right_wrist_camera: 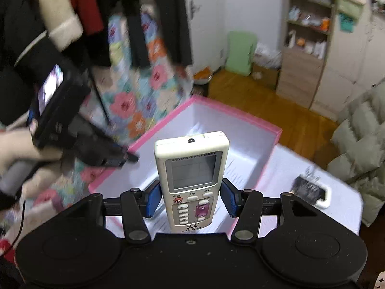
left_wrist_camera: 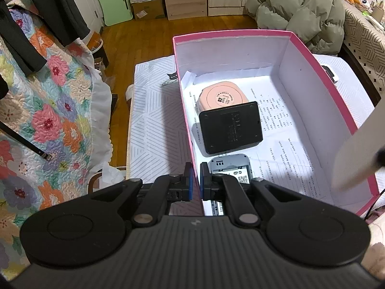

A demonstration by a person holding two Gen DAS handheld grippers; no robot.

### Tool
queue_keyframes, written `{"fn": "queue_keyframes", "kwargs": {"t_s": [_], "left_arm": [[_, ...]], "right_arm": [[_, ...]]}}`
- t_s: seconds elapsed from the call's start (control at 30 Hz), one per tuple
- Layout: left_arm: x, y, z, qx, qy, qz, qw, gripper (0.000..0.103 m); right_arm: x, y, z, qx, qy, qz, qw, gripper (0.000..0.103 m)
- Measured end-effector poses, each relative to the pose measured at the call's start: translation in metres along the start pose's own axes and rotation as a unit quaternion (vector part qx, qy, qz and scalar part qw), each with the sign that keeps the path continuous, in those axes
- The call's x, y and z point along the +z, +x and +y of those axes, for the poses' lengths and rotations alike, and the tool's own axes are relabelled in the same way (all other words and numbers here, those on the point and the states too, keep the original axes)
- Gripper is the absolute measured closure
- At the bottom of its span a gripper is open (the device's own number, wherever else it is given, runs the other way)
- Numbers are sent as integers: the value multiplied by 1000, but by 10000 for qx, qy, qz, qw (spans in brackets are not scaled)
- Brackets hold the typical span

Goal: Organize rigid objects
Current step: 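Carry the AC remote into the pink box and lower it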

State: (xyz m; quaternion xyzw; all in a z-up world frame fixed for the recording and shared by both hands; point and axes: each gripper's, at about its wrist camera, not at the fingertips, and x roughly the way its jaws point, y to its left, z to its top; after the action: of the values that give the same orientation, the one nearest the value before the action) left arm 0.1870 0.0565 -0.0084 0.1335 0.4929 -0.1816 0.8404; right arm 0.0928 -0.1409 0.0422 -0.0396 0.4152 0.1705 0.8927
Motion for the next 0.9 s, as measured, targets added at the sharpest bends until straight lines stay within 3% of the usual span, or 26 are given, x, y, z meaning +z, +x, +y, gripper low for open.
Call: {"fn": "queue_keyframes", "kwargs": {"t_s": [0.1, 0.23, 0.43, 0.7, 0.9], "left_arm": [[0, -3, 2, -47, -71, -29, 10000, 99], [0, -5, 5, -91, -80, -42, 9999, 99], [0, -7, 6, -110, -88, -63, 9999, 99], [-1, -11, 4, -94, -28, -127, 9999, 99], [-2, -12, 1, -1, 35, -160, 9999, 99]], "right_arm": [[0, 35, -4, 255, 235, 587, 9977, 45], [4, 83, -7, 188, 519, 1089, 9925, 45], [16, 119, -23, 40, 1304, 1166, 9846, 41], [9, 54, -16, -87, 999, 485, 9938, 40], [1, -4, -23, -551, 807, 69, 9952, 40]]}}
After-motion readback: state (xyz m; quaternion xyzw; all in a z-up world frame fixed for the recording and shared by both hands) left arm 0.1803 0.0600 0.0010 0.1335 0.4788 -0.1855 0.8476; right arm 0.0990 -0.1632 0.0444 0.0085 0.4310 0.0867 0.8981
